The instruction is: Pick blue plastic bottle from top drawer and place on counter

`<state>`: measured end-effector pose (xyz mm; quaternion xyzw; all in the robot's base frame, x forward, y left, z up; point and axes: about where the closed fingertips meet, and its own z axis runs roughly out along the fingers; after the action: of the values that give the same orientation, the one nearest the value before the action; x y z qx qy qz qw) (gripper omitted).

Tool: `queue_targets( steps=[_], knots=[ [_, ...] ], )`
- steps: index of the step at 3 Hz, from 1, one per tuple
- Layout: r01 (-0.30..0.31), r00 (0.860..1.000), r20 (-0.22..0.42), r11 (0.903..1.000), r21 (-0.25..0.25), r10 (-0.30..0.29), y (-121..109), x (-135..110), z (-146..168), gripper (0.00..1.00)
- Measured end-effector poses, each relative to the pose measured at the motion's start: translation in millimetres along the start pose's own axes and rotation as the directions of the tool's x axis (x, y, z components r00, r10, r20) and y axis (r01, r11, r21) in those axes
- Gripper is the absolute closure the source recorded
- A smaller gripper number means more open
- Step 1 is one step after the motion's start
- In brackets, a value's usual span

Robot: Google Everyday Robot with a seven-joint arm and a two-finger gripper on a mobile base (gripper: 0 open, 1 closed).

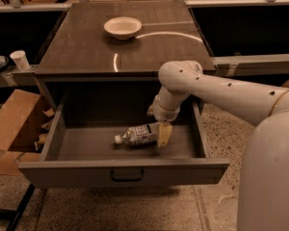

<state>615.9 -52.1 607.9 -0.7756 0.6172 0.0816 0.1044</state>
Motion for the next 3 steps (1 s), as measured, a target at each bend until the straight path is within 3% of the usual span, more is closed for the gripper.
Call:
queue_targets(
  steps=[2, 3],
  knots=[
    [0.012, 1.000, 0.006, 0.9999, -0.004, -0.012, 2, -9, 4, 0.66],
    [0.025, 0.998, 0.055, 0.9987, 0.044, -0.027, 9, -14, -25, 0.89]
  ],
)
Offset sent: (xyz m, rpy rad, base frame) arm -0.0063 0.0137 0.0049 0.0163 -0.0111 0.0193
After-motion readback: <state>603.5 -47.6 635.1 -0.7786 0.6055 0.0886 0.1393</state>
